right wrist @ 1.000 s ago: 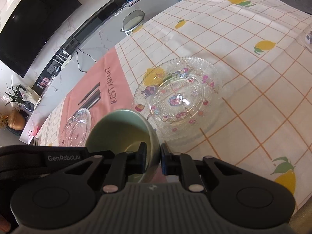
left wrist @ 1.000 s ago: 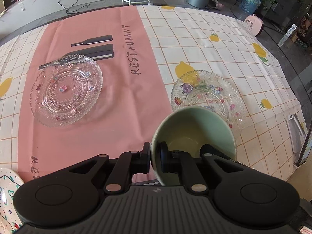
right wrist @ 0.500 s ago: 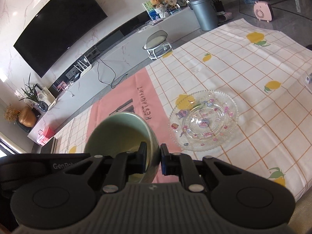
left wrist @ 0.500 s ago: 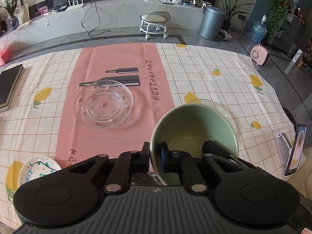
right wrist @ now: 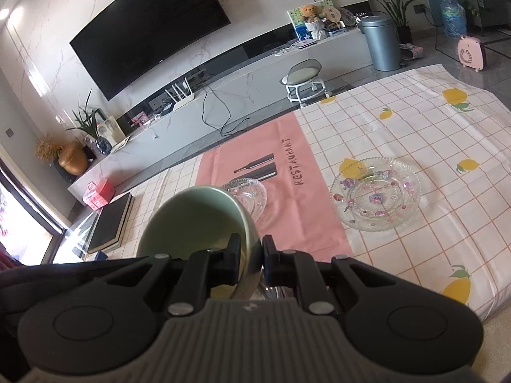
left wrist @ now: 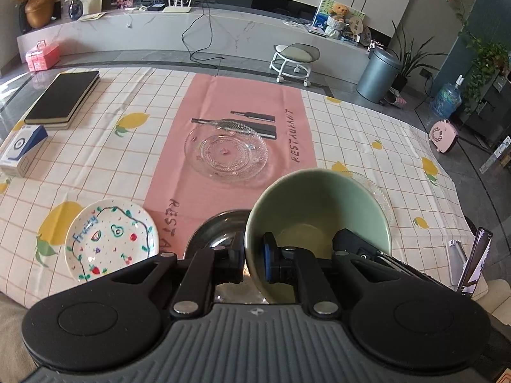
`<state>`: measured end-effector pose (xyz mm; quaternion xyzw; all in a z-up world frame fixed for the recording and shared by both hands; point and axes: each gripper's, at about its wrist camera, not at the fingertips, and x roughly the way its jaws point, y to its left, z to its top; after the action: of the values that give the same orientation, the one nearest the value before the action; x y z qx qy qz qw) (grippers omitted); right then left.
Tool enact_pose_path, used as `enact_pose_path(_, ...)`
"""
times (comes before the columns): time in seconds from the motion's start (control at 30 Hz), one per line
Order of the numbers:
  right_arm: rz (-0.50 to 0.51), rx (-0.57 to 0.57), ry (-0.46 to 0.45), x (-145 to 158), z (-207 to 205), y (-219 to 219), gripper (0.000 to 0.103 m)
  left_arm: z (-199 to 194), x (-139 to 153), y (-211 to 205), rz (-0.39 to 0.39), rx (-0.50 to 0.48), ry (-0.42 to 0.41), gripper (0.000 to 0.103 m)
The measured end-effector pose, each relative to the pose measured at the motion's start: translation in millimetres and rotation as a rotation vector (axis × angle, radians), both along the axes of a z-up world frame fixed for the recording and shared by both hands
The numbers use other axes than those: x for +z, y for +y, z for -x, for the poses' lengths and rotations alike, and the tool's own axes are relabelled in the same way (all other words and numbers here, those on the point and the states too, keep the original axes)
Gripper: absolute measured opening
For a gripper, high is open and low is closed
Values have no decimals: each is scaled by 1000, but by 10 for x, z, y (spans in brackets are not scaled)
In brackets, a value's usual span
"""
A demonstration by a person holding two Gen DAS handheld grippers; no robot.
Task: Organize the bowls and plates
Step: 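Lift the pale green bowl with both grippers and carry it over the stacked bowls, then lower the pale green bowl into the blue bowl and open both grippers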
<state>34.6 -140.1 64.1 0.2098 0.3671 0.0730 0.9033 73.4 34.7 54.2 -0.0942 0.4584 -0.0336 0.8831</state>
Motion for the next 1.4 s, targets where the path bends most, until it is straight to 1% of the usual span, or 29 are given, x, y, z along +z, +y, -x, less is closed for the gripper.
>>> enact_pose_path(0.17,42,70,47,-125,78,154,12,144,-198,155,19,31,36,12)
enact_pose_path(0.27,66,98,80,-237,72,229,12,169,-337,232,43,51,69,12)
enact_pose_path(0.37,84,118,105,-340,56,262,12,172,-446,265,51,55,89,13)
enact_pose_path(0.5,105,129,115,-427,32,288,12,159,-539,295,71,53,95,13)
enact_pose_path(0.73,132,154,142,-527,-22,321,12,135,-667,309,82,61,132,13)
enact_pose_path(0.87,139,169,145,-574,-18,341,13,152,-699,326,71,73,115,13)
enact_pose_path(0.93,141,179,142,-568,-15,357,17,143,-701,332,60,76,111,14)
enact_pose_path(1.07,136,186,147,-589,-23,367,18,156,-713,336,46,78,99,14)
enact_pose_path(1.27,121,194,140,-571,-31,335,19,153,-723,374,70,101,93,26)
enact_pose_path(1.4,97,188,128,-538,-33,294,21,141,-722,373,80,96,90,27)
